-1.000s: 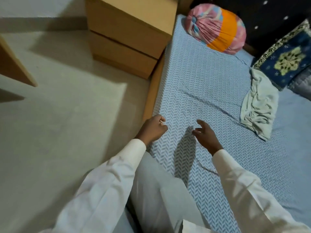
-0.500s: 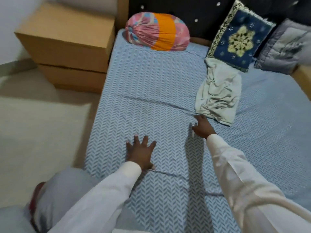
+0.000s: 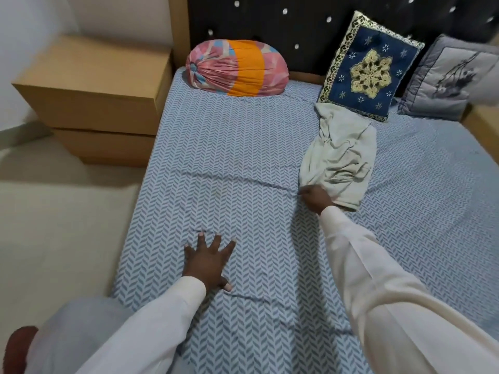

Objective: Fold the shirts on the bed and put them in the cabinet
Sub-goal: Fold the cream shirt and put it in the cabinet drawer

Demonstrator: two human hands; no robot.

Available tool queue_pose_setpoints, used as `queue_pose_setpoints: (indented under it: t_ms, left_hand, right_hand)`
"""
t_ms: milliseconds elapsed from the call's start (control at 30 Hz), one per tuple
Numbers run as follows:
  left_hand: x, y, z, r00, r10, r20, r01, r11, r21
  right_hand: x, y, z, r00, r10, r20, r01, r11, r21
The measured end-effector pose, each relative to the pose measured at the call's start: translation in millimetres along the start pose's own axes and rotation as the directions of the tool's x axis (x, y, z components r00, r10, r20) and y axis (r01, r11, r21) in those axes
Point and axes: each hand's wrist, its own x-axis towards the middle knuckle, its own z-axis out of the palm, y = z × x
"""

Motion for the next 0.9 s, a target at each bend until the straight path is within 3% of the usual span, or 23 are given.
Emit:
queue_pose_setpoints:
  t_ms: [100,167,267,333,433,533,633,767,833,900]
  left_hand:
    - [-1.8,-0.7,-6.5,0.999,0.031,0.008,-0.031,0.999,-0.036]
    - [-3.6,-8.3,-20.8,0.997,0.072,-0.024,-0.074,0.986,-0.149]
    - [-18.8,-30.7,-46.1,0.967,0.162,-0.195,-0.243,0.815,-0.526]
    - [-37.0,-47.7,-59.4,0.911,0.155,-0.382,-0.374,0.699,-0.609]
    - [-59.9,-62.6,-72.3,0.710,0.165,-0.684,-0.590,0.670,-0.451]
    - [-87.8,-62.9,-98.6,0.591,0.183,-0.785,-0.683,0.631,-0.367]
    - [-119.5,-61.3,-129.5,0.595,0.164,-0.787,-0.726,0.531,-0.438]
    - [-143.4,-61.8,-157.1,0.605,0.186,-0.774,-0.735,0.506,-0.452]
    - [-156.0,-59.1,-165.4,0.546,0.120,-0.829,-0.757,0.494,-0.427]
    - [-164.0,-58.7,-171.3,0.520,-0.015,-0.854,-0.737,0.497,-0.458]
  right_hand:
    - [-39.1,-42.5,1.1,0.996,-0.091,-0.019,0.093,0.947,0.309]
    - [-81.1,-80.6,-4.1,0.972,-0.225,0.069,0.168,0.868,0.467]
    - [-141.6,-134.1,-7.6,0.817,-0.472,0.331,0.204,0.773,0.601]
    - [-173.0,-162.3,-10.7,0.695,-0.584,0.419,0.177,0.704,0.687]
    - [-201.7,-191.9,-19.2,0.619,-0.681,0.392,0.178,0.607,0.774]
    - [-215.8,-208.8,-28.6,0.670,-0.693,0.266,0.189,0.506,0.842]
    - [-235.6,-219.5,-39.5,0.743,-0.655,0.137,0.212,0.425,0.880]
    - [-271.0,-237.0,-63.1,0.716,-0.697,0.042,0.274,0.336,0.901]
    - [-283.0,-241.1,-70.5,0.742,-0.670,-0.023,0.375,0.387,0.842]
    - [-286.6,-236.2,-67.5,0.805,-0.585,-0.094,0.483,0.555,0.677]
